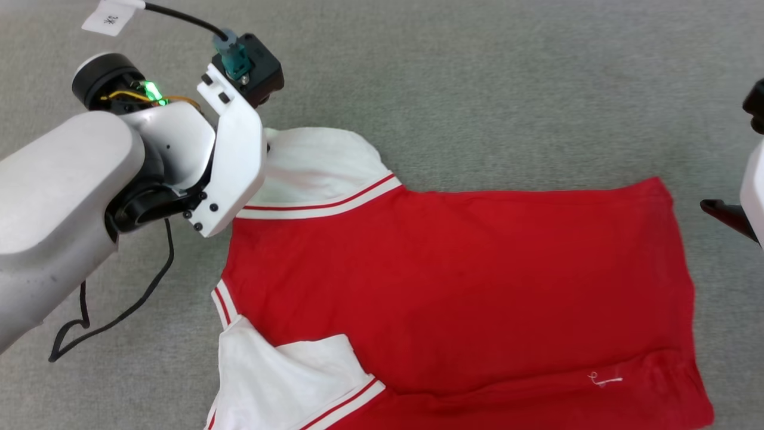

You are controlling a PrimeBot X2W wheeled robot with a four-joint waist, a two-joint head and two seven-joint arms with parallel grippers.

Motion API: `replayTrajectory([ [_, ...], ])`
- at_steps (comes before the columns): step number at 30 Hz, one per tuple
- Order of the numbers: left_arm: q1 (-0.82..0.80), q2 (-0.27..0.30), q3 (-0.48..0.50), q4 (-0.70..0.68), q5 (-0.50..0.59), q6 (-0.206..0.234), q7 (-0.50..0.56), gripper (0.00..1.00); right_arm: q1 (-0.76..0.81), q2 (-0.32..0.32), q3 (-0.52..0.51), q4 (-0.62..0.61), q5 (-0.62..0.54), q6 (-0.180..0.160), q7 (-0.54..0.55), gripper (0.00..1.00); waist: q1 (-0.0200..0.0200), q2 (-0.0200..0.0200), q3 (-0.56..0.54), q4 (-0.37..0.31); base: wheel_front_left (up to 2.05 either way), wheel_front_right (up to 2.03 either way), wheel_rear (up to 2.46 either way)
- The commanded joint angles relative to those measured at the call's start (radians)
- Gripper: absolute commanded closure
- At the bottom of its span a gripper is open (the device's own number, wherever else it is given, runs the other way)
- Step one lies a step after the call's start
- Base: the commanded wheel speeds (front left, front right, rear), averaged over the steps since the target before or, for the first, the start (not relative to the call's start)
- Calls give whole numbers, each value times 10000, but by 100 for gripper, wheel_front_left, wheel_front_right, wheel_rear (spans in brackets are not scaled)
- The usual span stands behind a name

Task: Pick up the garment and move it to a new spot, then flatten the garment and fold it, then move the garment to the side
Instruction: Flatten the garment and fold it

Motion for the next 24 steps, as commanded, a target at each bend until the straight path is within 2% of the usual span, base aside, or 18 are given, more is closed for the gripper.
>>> replayTrajectory([
  [1,-92,-33,8,-22,69,5,-85,100,-211,117,119,159,56,-8,158,0,0,-1,210,190,0,0,0],
  [7,-317,-217,-112,-62,137,5,-331,100,-583,475,507,1043,-31,-8,412,0,0,-1,670,563,0,0,0],
  [16,-470,-340,-359,158,54,3,-725,100,575,837,1309,1935,430,-5,-140,0,0,-1,889,802,0,0,0],
  [17,-478,-335,-388,195,38,3,-763,100,561,841,1367,1921,467,-5,-250,56,0,-1,877,794,0,0,0],
  [18,-481,-340,-420,225,16,4,-781,100,512,839,1382,1892,496,-5,-402,100,0,-1,854,788,0,0,0],
  [24,-247,-388,-578,443,-80,2,-1102,100,0,398,1488,1786,467,-6,-1309,100,0,-1,356,743,0,0,0],
])
